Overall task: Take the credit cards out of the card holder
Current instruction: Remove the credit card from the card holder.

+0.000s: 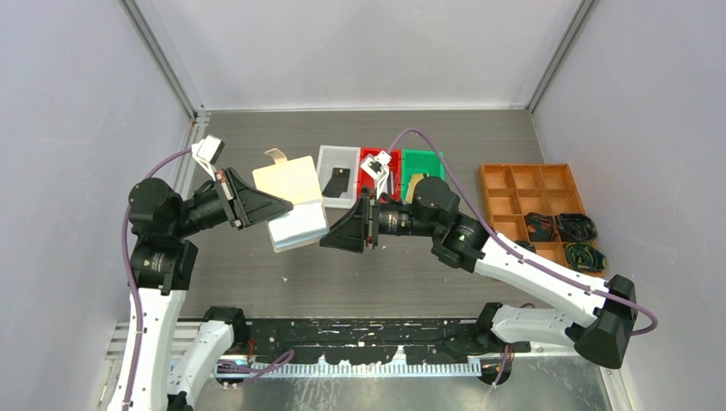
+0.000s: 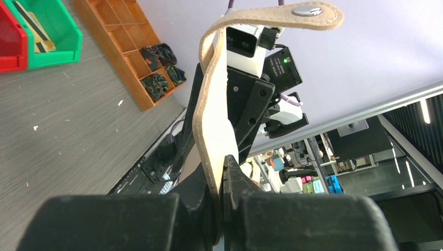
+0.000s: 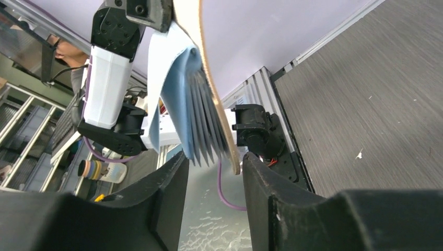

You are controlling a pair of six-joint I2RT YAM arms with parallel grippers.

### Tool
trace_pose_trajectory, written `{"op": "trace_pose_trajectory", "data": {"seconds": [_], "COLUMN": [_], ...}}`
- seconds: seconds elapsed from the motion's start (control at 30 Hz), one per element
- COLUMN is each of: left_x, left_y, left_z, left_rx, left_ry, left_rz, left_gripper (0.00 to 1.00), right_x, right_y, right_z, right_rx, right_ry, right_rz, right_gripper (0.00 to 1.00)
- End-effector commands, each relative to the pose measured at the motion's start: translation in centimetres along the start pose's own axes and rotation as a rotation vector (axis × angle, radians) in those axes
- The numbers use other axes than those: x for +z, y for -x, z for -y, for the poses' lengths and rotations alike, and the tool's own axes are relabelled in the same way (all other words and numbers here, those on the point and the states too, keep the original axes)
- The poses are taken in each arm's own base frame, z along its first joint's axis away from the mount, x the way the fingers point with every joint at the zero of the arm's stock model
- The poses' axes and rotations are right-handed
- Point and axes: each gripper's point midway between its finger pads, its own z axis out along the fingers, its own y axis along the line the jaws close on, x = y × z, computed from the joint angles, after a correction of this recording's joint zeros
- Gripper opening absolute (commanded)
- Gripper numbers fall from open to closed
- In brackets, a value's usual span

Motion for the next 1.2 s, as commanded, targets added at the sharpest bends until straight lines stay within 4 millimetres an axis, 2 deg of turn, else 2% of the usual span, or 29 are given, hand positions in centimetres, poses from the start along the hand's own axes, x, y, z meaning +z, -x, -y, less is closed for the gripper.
{"op": "trace_pose_trajectory", "data": {"seconds": [0.0, 0.2, 0.33, 0.57, 0.87, 1.0, 1.07, 1.17], "left_x": [-0.2, -0.2, -0.3, -0.4, -0.5, -0.4, -0.4, -0.4], "left_y": [0.7, 0.7, 0.6, 0.3, 0.0, 0.1, 0.1, -0.1], "left_z": [2.1, 2.4, 2.6, 2.5, 2.2, 2.1, 2.1, 1.7], "left_rx": [0.058, 0.051, 0.051, 0.047, 0.05, 0.041, 0.04, 0.037], "left_ry": [-0.048, -0.051, -0.054, -0.053, -0.046, -0.043, -0.042, -0.033], "left_rz": [0.031, 0.031, 0.027, 0.023, 0.016, 0.014, 0.015, 0.011], "left_gripper": [0.0, 0.0, 0.0, 0.0, 0.0, 0.0, 0.0, 0.02], "right_x": [0.1, 0.6, 0.8, 1.4, 2.0, 2.1, 2.0, 1.9], "right_y": [2.1, 3.0, 3.5, 4.8, 6.4, 7.0, 7.5, 8.5], "right_z": [-0.6, 0.0, 0.6, 0.4, -1.8, -2.0, -2.2, -3.2], "right_rx": [-0.064, -0.056, -0.045, -0.016, -0.007, -0.018, -0.026, -0.031], "right_ry": [0.005, -0.019, -0.041, -0.024, 0.072, 0.073, 0.072, 0.108], "right_rz": [0.096, 0.142, 0.169, 0.232, 0.255, 0.279, 0.3, 0.33], "right_gripper": [0.46, 0.42, 0.42, 0.45, 0.55, 0.59, 0.59, 0.51]}}
